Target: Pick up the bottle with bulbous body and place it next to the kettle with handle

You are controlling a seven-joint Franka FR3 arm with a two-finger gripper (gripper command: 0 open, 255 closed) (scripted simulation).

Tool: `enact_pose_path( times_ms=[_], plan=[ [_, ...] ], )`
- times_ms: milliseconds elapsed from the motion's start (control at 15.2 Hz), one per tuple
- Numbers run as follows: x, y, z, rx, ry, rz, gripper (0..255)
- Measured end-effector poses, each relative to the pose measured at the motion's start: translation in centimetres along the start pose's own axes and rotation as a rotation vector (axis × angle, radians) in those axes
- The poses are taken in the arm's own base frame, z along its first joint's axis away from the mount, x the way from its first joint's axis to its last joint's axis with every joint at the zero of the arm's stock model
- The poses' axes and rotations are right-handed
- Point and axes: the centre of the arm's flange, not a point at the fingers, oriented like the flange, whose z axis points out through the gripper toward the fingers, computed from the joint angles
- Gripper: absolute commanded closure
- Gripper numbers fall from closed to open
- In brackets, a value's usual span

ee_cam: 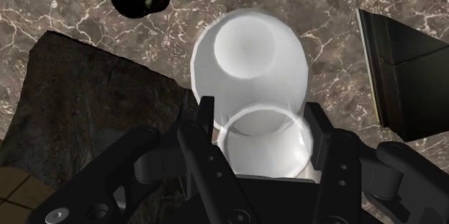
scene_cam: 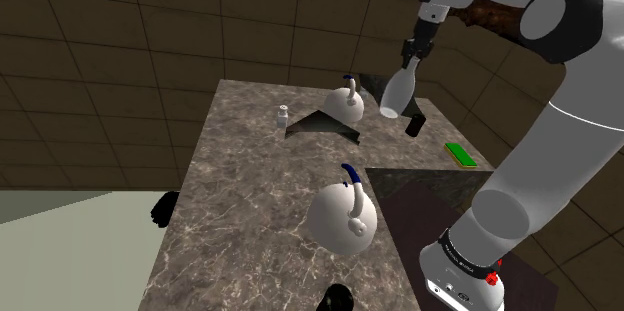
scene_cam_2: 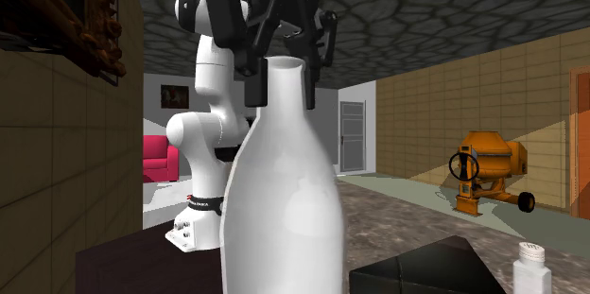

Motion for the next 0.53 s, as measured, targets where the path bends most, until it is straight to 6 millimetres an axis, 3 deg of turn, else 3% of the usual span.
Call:
enact_pose_path(
  times_ms=[528],
  plan=[
    [-0.1,-0.1,-4.1,0.0,0.0,0.0,255]
  ],
)
